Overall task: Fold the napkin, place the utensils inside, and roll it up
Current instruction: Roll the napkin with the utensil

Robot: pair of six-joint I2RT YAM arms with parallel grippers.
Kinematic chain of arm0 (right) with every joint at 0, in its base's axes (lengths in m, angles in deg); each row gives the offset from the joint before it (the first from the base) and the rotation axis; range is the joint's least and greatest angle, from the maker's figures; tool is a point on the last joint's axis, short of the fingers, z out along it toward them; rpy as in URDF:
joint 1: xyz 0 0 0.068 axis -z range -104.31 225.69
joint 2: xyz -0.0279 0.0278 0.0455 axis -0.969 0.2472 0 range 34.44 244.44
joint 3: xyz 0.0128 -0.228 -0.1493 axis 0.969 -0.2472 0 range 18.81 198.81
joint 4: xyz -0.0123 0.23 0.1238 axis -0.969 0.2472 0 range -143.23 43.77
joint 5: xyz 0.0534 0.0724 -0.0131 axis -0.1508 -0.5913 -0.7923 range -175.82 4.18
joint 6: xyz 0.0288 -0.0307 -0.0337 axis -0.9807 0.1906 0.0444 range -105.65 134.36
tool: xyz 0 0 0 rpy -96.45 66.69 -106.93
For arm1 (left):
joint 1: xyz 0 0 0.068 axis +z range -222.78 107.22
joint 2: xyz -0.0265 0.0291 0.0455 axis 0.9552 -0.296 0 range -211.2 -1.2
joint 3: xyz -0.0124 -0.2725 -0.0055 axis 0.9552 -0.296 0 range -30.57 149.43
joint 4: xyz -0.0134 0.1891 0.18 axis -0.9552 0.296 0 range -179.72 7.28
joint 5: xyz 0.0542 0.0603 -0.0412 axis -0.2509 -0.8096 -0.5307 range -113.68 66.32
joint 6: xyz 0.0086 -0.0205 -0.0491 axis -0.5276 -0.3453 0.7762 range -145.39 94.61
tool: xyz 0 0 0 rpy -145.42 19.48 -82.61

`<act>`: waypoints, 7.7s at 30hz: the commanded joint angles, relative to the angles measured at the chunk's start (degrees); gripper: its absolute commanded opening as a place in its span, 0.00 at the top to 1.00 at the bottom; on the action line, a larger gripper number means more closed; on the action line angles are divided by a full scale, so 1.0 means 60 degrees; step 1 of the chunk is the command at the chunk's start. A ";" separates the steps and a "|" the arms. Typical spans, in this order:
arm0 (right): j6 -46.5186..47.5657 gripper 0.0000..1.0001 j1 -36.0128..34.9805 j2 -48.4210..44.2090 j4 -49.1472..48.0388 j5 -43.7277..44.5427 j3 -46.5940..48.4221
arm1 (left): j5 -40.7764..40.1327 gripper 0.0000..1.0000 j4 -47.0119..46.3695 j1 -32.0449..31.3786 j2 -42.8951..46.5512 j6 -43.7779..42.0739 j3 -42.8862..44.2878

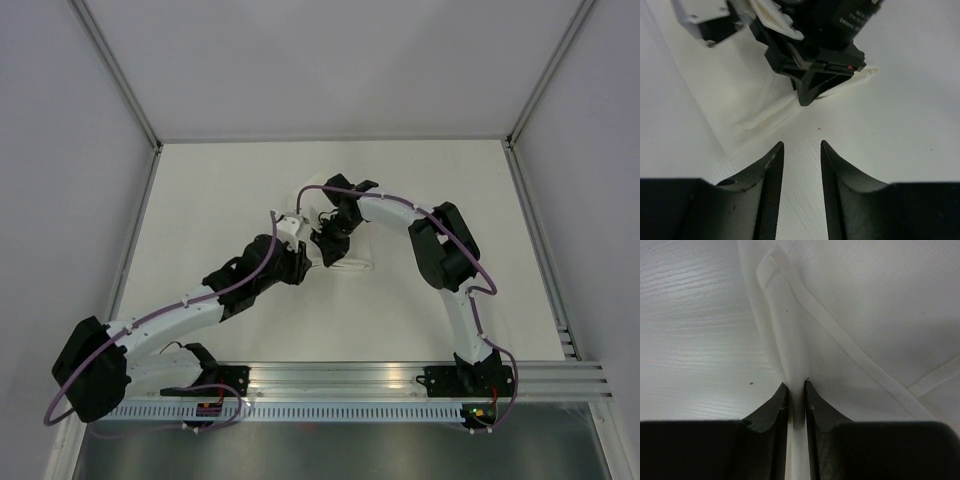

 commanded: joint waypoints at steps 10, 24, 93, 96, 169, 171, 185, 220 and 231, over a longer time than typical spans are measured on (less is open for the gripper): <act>0.0432 0.90 0.0263 0.1143 0.1464 0.0590 -0.0037 | -0.1515 0.46 -0.4391 -0.1551 -0.2044 -0.5375 -0.0699; 0.0520 0.91 0.0468 0.1568 0.1669 0.0575 0.0241 | -0.0221 0.37 -0.2958 -0.1610 -0.4182 -0.8027 0.0617; -0.0519 0.41 0.1976 -0.0365 0.1449 -0.0245 -0.0330 | 0.2941 0.98 0.3721 -0.1405 -0.8065 -0.9566 0.5246; -0.0725 0.39 0.2299 -0.0658 0.1303 -0.0654 -0.0462 | 0.3103 0.98 0.3971 -0.1390 -0.8196 -0.9464 0.5525; 0.2101 0.35 -0.0777 -0.7720 -0.7794 0.2553 -0.9808 | 0.8816 0.98 0.9758 0.0587 -1.2972 -0.7325 1.1341; 0.2291 0.35 -0.0820 -0.7529 -0.7808 0.2582 -0.9778 | 0.8816 0.98 0.9758 0.0617 -1.2943 -0.7325 1.1312; 0.2527 0.55 -0.0821 -0.6269 -0.7107 0.2699 -0.9061 | 0.8845 0.98 0.9773 0.0602 -1.2870 -0.7325 1.1283; 0.3332 0.83 0.0863 -0.3267 -0.1042 -0.0318 -0.5371 | 0.7721 0.67 0.5118 0.2007 -0.9401 -0.1878 0.9835; 0.3801 0.84 0.1405 -0.1656 0.0862 -0.0816 -0.3556 | 0.3383 0.71 0.0988 0.2829 -0.4963 -0.0118 0.5529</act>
